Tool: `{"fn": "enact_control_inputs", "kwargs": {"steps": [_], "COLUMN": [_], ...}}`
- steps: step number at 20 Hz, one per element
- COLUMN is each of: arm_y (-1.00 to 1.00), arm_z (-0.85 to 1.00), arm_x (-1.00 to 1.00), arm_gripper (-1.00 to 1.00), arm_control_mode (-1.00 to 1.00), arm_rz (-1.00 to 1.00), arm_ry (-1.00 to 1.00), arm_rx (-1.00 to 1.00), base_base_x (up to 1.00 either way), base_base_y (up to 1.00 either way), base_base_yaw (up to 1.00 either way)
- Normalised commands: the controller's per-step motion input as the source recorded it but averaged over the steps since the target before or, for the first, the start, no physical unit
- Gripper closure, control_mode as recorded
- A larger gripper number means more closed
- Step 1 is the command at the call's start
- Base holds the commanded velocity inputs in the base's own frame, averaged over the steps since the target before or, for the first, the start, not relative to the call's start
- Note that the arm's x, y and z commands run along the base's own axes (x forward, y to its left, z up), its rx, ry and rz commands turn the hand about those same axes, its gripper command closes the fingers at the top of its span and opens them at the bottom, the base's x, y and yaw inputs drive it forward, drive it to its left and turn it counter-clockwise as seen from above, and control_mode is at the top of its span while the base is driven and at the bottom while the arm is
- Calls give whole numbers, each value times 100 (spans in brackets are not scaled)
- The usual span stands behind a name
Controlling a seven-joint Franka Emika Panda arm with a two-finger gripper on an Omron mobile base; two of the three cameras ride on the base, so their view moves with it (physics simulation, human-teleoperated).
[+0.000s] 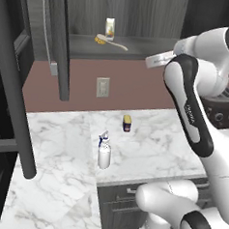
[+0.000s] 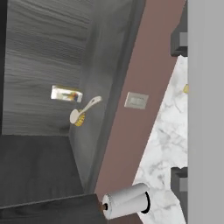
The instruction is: Pick the dish brush and spray from the cabinet and place them on the counter.
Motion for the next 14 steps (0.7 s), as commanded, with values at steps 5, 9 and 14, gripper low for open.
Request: {"fn": "enact_control_inputs", "kwargs": {"steps": [5,9,14], "arm_y": [-6,7,15], "arm_z": [15,23,9], "arm_x": [39,53,61], "arm_gripper": [-100,-100,-100], "arm_control_mode": [-100,-100,-100], "arm_rz": [10,8,-1], "arm_ry": [1,4,4], "arm_rx": [-5,-5,-4], "base_base_x": [0,0,0], "base_base_y": [0,0,0], "base_base_yaw": [0,0,0]}}
